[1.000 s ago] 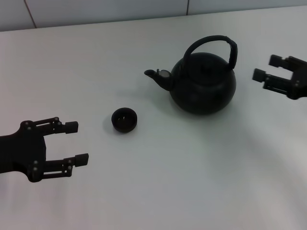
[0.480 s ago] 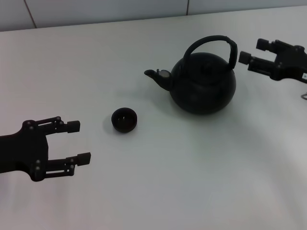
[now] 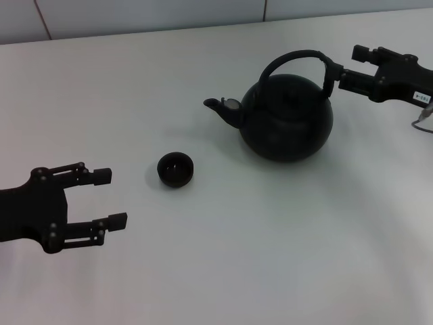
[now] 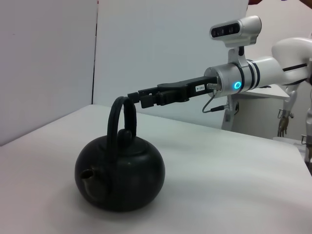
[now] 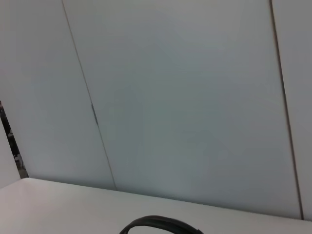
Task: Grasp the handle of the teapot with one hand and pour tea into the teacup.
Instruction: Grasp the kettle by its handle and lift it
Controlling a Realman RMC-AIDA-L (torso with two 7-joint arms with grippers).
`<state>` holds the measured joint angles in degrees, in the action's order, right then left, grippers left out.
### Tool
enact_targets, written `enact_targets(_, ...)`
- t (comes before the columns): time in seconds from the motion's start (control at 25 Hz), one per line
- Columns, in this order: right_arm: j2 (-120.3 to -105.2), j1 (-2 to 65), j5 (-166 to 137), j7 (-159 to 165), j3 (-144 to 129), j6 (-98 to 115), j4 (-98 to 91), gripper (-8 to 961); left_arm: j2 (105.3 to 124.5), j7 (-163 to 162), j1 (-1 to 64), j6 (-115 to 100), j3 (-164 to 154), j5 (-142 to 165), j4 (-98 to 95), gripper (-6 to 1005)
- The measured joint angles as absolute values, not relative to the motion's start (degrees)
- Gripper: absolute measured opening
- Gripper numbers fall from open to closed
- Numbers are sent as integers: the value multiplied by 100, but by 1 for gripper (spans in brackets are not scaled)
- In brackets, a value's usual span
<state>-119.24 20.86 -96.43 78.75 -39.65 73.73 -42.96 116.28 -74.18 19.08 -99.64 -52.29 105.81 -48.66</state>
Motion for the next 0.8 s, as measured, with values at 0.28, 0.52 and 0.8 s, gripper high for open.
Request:
enact_targets(0.28, -11918, 2211, -9778, 7875, -3966, 7236, -4159, 714, 11635, -7418, 1942, -9879, -5229, 10582, -4886, 778)
enact_targets(0.52, -11915, 2322, -9800, 7875, -3997, 6946, -4003, 714, 11649, -7418, 1972, -9825, -5229, 10582, -4887, 778)
enact_targets(0.8, -11922, 2347, -9782, 7875, -4034, 6732, -3992, 713, 11665, -7418, 1996, -9825, -5229, 10582, -4887, 778)
